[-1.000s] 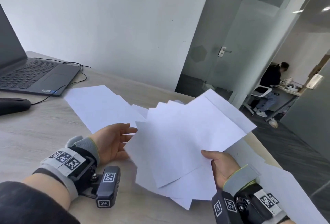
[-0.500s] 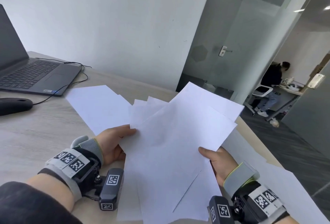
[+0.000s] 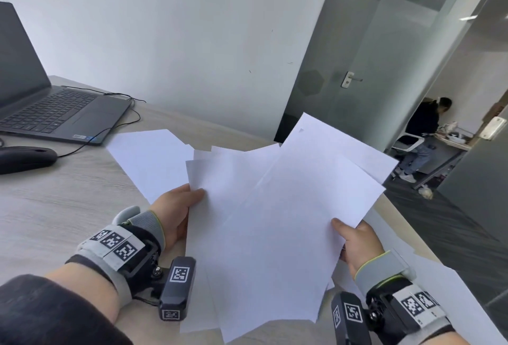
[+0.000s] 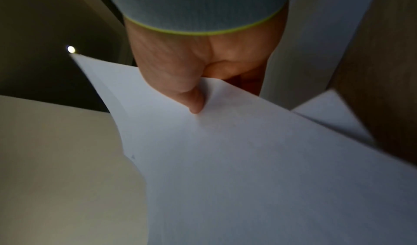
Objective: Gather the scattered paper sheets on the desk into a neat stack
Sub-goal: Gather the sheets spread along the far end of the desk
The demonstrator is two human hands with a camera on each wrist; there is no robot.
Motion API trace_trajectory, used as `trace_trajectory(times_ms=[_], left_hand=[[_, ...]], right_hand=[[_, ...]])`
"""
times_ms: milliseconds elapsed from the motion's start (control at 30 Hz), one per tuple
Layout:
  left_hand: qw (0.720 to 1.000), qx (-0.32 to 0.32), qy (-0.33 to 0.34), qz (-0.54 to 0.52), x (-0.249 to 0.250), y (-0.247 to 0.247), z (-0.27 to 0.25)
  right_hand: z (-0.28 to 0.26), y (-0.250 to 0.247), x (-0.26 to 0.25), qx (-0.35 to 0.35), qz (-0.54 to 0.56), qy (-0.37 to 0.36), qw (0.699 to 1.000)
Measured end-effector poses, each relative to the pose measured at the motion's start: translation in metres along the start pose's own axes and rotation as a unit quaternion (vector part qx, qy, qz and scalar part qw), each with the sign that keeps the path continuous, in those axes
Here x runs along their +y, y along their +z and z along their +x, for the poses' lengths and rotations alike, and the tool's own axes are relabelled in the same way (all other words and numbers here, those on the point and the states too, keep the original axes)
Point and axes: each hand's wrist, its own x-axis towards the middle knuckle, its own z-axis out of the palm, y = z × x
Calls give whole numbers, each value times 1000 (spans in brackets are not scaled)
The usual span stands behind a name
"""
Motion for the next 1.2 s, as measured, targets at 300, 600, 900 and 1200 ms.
trace_trajectory(times_ms=[300, 600, 900, 1200], left_hand=[[999, -16, 32, -18, -4, 5, -1], [997, 3, 76, -31, -6, 11, -5], [986, -96, 136, 21, -1, 13, -10], [967, -79, 241, 21, 37, 45, -33]], right_hand=[[-8, 6, -4, -144, -60, 45, 987], [-19, 50, -4, -189, -61, 16, 980], [-30, 60, -12, -165, 104, 28, 980], [-42, 34, -40, -166, 116, -29, 979]])
